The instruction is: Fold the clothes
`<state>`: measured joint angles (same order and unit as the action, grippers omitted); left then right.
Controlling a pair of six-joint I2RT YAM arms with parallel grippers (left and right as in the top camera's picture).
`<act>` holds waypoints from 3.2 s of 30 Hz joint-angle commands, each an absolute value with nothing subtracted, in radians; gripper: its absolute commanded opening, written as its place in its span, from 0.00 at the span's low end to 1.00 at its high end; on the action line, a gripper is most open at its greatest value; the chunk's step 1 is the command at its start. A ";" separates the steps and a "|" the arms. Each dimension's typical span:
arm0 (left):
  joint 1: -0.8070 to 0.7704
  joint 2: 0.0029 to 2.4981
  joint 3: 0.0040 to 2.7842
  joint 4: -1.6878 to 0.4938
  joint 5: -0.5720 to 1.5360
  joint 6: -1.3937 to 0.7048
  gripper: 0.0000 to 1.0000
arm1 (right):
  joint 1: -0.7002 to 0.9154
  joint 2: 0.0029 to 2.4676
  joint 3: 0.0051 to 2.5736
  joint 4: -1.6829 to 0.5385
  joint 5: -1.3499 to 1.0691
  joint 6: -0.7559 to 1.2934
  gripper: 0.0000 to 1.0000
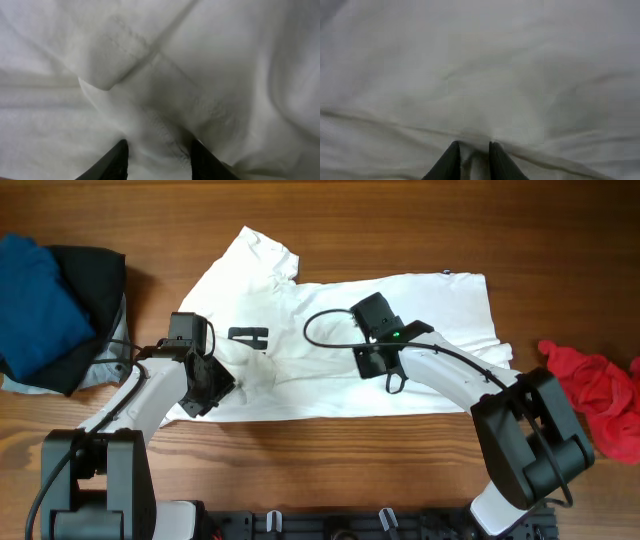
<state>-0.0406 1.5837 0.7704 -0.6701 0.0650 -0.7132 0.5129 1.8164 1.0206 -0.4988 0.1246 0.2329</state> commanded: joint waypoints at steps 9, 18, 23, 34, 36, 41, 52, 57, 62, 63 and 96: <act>-0.041 1.617 0.717 -0.745 -0.013 -0.727 0.39 | 0.384 1.723 1.150 -0.720 0.294 0.418 0.24; -0.041 1.617 0.717 -0.717 -0.012 -0.727 0.40 | 0.349 1.654 1.107 -1.005 0.104 0.396 0.21; -0.041 1.617 0.717 -0.726 -0.013 -0.727 0.40 | 0.350 1.665 0.989 -0.869 0.004 0.392 0.21; -0.041 1.617 0.717 -0.725 -0.012 -0.727 0.40 | 0.350 1.666 0.889 -0.639 -0.076 0.393 0.24; -0.041 1.617 0.717 -0.725 -0.012 -0.727 0.40 | 0.350 1.666 0.889 -0.604 -0.075 0.392 0.24; -0.041 1.617 0.717 -0.725 -0.012 -0.727 0.40 | 0.350 1.666 0.889 -0.567 -0.075 0.392 0.24; -0.041 1.617 0.717 -0.721 -0.009 -0.727 0.41 | 0.349 1.708 0.889 -0.374 -0.004 0.387 0.23; -0.041 1.617 0.717 -0.723 -0.009 -0.727 0.40 | 0.345 1.706 0.918 -0.332 0.057 0.343 0.26; -0.041 1.601 0.719 -0.731 -0.009 -0.709 0.39 | 0.290 1.576 1.000 -0.474 0.105 0.430 0.28; -0.041 1.580 0.724 -0.749 -0.011 -0.701 0.40 | 0.267 1.527 1.019 -0.504 0.096 0.427 0.29; 0.067 2.114 1.723 -0.645 0.164 -0.074 1.00 | 0.189 1.338 1.047 -0.858 -0.088 0.244 1.00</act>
